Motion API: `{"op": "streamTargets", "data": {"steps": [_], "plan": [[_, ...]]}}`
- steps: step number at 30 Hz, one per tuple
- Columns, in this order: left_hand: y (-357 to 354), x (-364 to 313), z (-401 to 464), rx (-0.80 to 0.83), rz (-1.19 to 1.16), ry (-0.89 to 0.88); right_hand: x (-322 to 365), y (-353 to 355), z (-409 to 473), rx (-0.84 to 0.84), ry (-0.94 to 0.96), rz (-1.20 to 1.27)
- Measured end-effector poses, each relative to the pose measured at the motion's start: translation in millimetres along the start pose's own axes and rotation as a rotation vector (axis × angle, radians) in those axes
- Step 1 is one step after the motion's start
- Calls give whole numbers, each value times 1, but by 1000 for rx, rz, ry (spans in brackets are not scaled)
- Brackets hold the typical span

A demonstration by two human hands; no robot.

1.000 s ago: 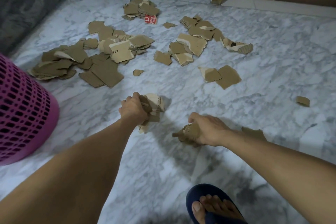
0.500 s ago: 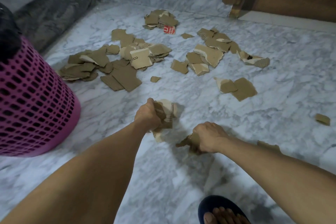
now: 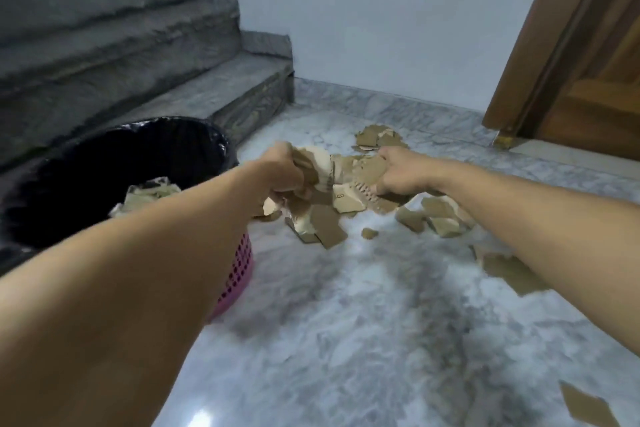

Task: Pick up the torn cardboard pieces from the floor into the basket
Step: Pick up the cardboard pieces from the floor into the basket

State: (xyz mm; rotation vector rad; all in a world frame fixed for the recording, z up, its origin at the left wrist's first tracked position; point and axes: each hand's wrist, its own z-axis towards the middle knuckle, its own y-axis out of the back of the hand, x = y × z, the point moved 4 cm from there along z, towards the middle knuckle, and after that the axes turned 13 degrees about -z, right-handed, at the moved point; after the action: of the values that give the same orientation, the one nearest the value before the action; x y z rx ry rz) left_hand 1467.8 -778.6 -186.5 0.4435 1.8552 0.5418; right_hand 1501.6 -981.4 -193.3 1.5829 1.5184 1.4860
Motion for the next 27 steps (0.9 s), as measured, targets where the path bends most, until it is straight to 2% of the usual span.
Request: {"op": "streamTargets", "data": {"steps": [2, 5, 10, 13, 15, 17, 19, 22, 27], "plan": [[44, -12, -13, -73, -27, -21, 44, 23, 5, -40, 37, 13], [116, -6, -34, -220, -64, -22, 121, 37, 10, -85, 90, 181], [198, 52, -58, -454, -177, 61, 223, 10, 20, -146, 146, 348], [213, 101, -62, -450, -256, 113, 256, -20, 22, -170, 130, 301], [213, 133, -64, -459, -136, 183, 264, -39, 22, -206, 126, 195], [217, 159, -75, -596, 155, 276, 265, -59, 22, -242, 126, -28], [220, 179, -88, -704, 271, 358, 263, -76, 22, -252, 130, -205], [222, 204, -91, -745, 124, 381, 255, -86, 30, -171, 96, -112], [210, 193, -75, -760, 2, 239, 208, -64, 27, -174, 2, -129]]}}
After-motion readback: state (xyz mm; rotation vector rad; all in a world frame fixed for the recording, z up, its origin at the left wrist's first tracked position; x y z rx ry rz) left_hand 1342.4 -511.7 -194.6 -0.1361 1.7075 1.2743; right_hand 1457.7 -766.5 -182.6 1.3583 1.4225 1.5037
